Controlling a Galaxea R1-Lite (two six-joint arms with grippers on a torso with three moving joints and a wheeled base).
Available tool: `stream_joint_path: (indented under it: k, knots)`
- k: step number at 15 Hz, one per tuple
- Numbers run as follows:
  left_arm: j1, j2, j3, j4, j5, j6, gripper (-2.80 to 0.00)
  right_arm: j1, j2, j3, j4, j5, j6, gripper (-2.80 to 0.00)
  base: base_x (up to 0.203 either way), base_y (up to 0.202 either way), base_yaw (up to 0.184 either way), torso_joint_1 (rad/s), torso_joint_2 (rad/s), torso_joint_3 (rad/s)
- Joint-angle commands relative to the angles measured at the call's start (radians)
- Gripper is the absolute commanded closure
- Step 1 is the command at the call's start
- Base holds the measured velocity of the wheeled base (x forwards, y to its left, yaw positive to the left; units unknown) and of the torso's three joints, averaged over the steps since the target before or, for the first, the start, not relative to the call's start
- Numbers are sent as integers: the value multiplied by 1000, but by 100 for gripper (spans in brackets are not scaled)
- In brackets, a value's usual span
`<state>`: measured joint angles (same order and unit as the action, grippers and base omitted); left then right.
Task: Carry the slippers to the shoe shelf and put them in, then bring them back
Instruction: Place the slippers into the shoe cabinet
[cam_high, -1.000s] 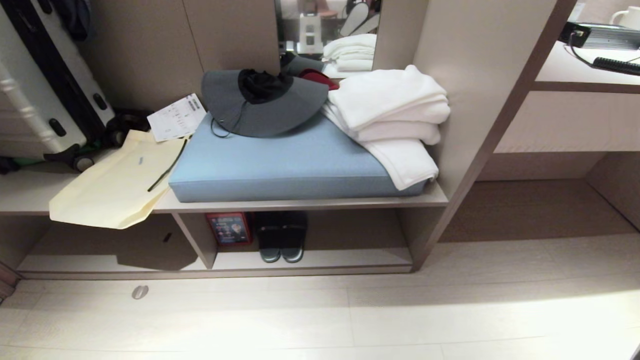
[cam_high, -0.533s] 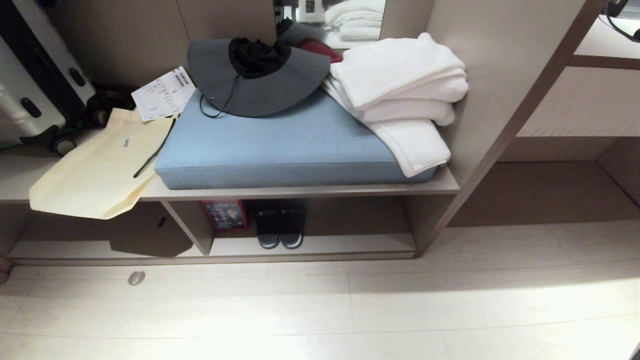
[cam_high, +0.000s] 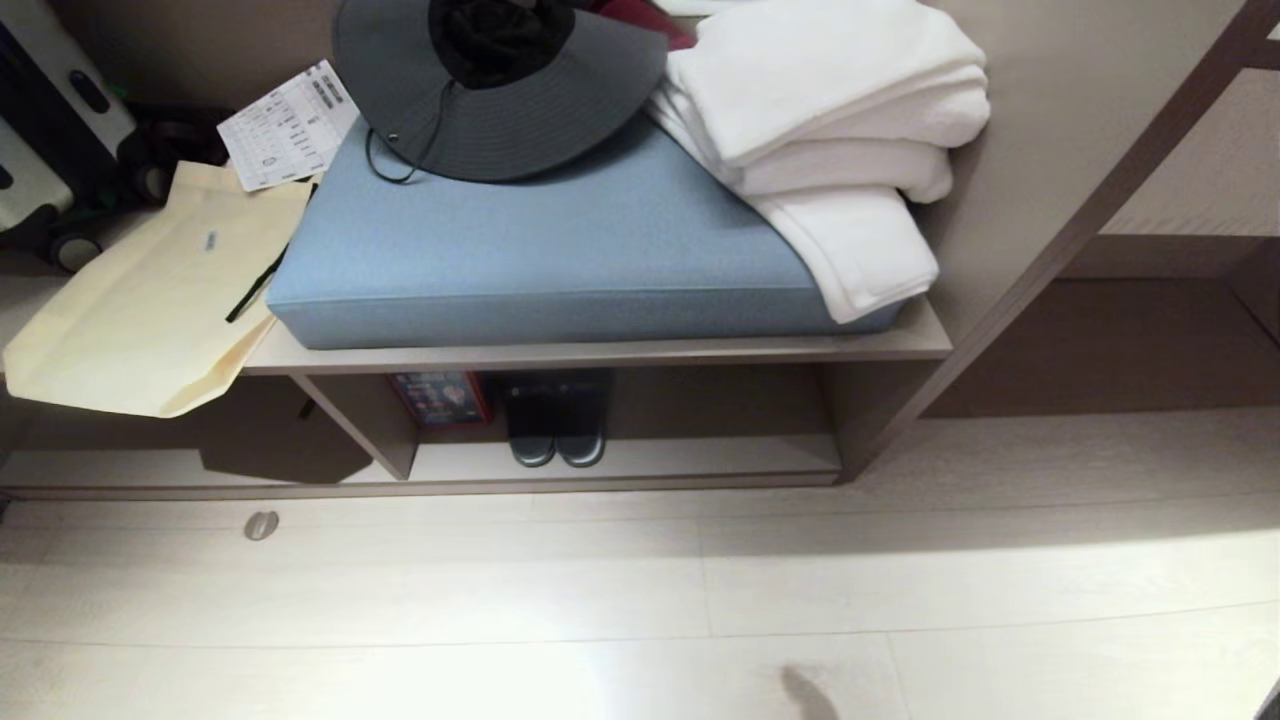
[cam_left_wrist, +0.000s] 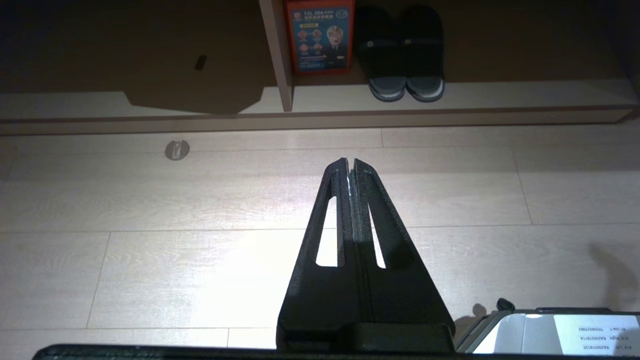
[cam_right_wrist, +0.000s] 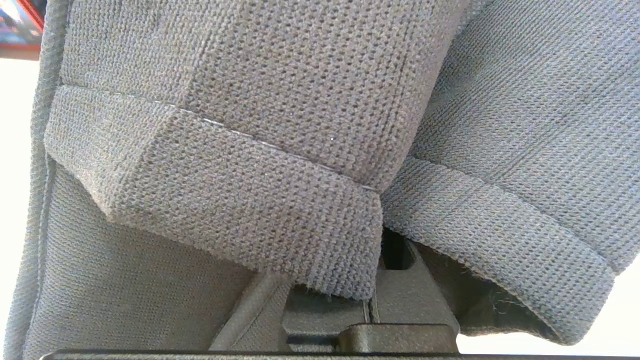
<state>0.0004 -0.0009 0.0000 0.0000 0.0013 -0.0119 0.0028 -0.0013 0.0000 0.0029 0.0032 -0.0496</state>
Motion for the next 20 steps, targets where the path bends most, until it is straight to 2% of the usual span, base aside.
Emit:
stream_joint_path:
  k: [1, 20]
  knots:
    - [0, 1, 0, 0, 0, 0, 0, 0, 0, 0, 0, 0, -1, 0, 0, 0, 0, 3, 6, -184]
    - [1, 1, 0, 0, 0, 0, 0, 0, 0, 0, 0, 0, -1, 0, 0, 0, 0, 2, 2, -197]
